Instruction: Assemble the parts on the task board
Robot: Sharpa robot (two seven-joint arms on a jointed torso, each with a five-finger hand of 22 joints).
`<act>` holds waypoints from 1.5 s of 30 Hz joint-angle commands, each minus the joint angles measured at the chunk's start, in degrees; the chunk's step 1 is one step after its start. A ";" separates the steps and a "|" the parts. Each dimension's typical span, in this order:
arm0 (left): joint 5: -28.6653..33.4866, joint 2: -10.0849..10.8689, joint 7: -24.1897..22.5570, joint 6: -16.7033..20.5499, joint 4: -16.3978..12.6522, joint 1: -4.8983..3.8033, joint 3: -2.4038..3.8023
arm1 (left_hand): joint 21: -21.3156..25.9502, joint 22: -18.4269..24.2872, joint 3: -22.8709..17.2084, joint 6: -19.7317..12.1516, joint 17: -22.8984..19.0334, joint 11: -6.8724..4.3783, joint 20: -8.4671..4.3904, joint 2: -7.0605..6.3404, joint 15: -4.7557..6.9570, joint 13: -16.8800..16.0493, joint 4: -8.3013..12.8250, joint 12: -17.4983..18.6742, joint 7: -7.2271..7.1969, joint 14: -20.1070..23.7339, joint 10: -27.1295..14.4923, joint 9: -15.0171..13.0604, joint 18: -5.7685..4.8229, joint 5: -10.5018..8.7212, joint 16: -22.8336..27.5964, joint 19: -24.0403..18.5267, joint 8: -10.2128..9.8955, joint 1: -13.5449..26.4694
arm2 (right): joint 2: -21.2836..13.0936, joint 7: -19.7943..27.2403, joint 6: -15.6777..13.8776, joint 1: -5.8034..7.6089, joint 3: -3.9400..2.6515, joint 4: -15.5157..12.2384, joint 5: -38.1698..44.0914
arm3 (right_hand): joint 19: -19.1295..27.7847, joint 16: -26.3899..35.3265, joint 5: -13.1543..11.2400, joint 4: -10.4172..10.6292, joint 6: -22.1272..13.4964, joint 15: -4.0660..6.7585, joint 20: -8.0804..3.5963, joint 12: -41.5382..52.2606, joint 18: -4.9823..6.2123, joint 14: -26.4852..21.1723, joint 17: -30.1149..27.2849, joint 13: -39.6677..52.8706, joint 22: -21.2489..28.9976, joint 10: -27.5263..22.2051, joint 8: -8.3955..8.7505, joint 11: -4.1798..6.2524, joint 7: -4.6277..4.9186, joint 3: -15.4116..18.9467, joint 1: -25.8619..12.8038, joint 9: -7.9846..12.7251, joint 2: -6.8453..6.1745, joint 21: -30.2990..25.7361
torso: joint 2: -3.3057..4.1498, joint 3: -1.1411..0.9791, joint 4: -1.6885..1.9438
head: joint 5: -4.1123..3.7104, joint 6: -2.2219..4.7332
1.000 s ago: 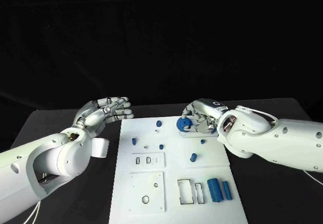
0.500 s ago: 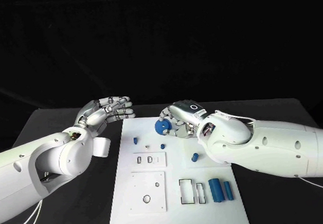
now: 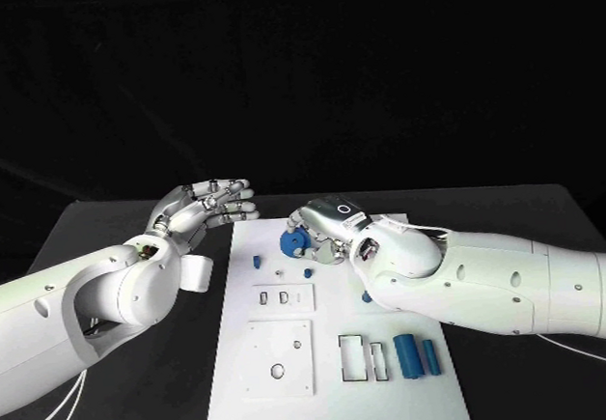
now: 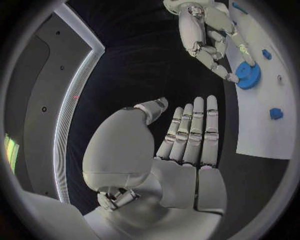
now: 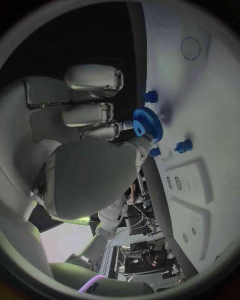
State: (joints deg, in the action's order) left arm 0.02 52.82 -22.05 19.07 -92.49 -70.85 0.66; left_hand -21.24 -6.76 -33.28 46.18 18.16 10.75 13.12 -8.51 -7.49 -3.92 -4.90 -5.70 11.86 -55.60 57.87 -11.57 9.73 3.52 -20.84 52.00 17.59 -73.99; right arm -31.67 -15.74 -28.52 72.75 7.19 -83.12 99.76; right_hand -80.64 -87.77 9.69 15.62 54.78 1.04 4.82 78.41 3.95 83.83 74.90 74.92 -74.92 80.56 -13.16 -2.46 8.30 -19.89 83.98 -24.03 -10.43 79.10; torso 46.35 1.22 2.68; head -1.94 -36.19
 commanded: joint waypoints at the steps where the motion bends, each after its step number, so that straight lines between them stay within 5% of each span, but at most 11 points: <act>1: 0.11 -0.13 -0.47 -1.30 -0.12 -0.06 0.05 | 0.29 0.08 0.43 -0.48 0.09 -0.01 0.26 0.34 -0.14 -0.09 0.00 0.23 2.28 0.23 -0.37 0.00 0.69 -0.18 0.37 -0.01 -0.19 -0.09 | 0.54 -0.07 1.04 -0.28 0.03 0.92 1.39 | -0.13 -0.38 0.18 0.00 1.32 0.35 0.02 0.00 -0.40 5.20 10.87 1.68 -1.44 0.32 0.03 -0.07 -1.02 -0.25 -0.38 -0.20 -0.18 0.04 | 0.01 0.00 -0.05 | 0.04 -0.15; 31: 0.11 -0.04 -0.31 -1.62 -0.08 -0.07 0.06 | 0.30 0.10 0.42 -0.51 0.13 -0.01 0.26 0.34 -0.14 -0.10 0.05 0.27 2.29 0.25 -0.39 -0.01 0.69 -0.17 0.42 -0.02 -0.21 -0.16 | 1.35 -1.31 0.53 -0.66 0.07 3.30 1.12 | 0.10 -0.28 0.11 -0.28 0.63 0.14 0.16 -0.39 -0.33 5.14 10.65 1.41 -1.22 0.01 0.55 -0.34 -0.68 -1.62 -1.14 -0.08 -1.08 -0.27 | -0.06 -0.08 0.04 | 0.25 -0.74; 36: 0.11 0.01 -0.29 -1.55 -0.05 -0.07 0.06 | 0.30 0.10 0.42 -0.51 0.13 -0.01 0.26 0.34 -0.14 -0.10 0.05 0.27 2.29 0.25 -0.39 -0.01 0.69 -0.17 0.42 -0.02 -0.21 -0.16 | 1.42 -0.69 0.83 -0.63 0.07 3.38 0.46 | 0.44 -0.18 -0.03 0.20 -3.48 -0.95 1.04 -1.67 -0.25 5.08 10.46 0.23 -0.94 -1.06 3.58 -1.64 0.78 -2.26 -3.77 1.21 -3.10 -0.75 | -0.06 -0.07 -0.11 | 0.40 -0.74; 40: 0.11 0.03 -0.28 -1.55 -0.12 -0.07 0.06 | 0.30 0.10 0.42 -0.51 0.13 -0.01 0.26 0.34 -0.14 -0.10 0.05 0.27 2.29 0.25 -0.39 -0.01 0.69 -0.17 0.42 -0.02 -0.21 -0.16 | 1.29 -0.41 1.45 -0.60 0.07 3.38 -0.03 | 0.41 -0.15 -0.08 0.79 -3.46 -1.13 1.31 -2.32 -0.23 5.05 10.39 -0.42 -1.03 -1.55 3.91 -1.77 0.84 -1.66 -5.50 1.44 -3.18 -0.77 | -0.05 -0.06 -0.14 | 0.46 -0.79; 43: 0.11 0.04 -0.29 -1.56 -0.12 -0.07 0.06 | 0.30 0.10 0.42 -0.51 0.13 -0.01 0.26 0.34 -0.14 -0.10 0.05 0.27 2.29 0.25 -0.39 -0.01 0.69 -0.17 0.42 -0.02 -0.21 -0.16 | 1.04 -0.30 2.24 -0.57 0.07 3.34 -0.50 | 0.37 -0.19 -0.07 0.99 -3.34 -1.20 1.46 -2.45 -0.22 5.07 10.48 -0.47 -1.16 -1.55 4.24 -1.81 0.80 0.37 -8.82 1.70 -2.86 -0.80 | -0.04 -0.08 -0.13 | 0.51 -0.84; 45: 0.11 0.05 -0.30 -1.57 -0.04 -0.07 0.06 | 0.30 0.12 0.44 -0.55 0.19 0.02 0.27 0.35 -0.16 -0.11 0.07 0.33 2.32 0.29 -0.42 -0.02 0.68 -0.18 0.48 -0.04 -0.24 -0.18 | 0.84 -0.26 2.63 -0.56 0.07 3.30 -0.82 | 0.28 -0.24 0.05 1.17 -2.74 -1.13 1.45 -2.25 -0.23 5.10 10.59 -0.18 -1.34 -1.30 4.25 -1.67 0.63 2.84 -13.18 1.83 -1.13 -0.79 | -0.05 -0.11 -0.13 | 0.54 -0.90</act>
State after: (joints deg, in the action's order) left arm 0.03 52.91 -22.02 18.61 -92.51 -70.85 0.68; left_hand -21.24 -6.72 -33.18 46.06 18.27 10.75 13.11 -8.51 -7.49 -3.97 -4.80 -5.70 11.74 -55.60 57.87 -11.56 9.73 3.52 -20.62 52.00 17.59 -73.99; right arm -30.71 -16.20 -27.39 72.17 7.27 -79.79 99.54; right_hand -80.43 -87.77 9.78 16.72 51.70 0.20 5.86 76.32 3.95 84.02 74.94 74.58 -74.94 79.16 -9.18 -4.16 9.05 -17.67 71.82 -22.27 -11.93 78.65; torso 46.30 1.14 2.56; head -1.44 -37.04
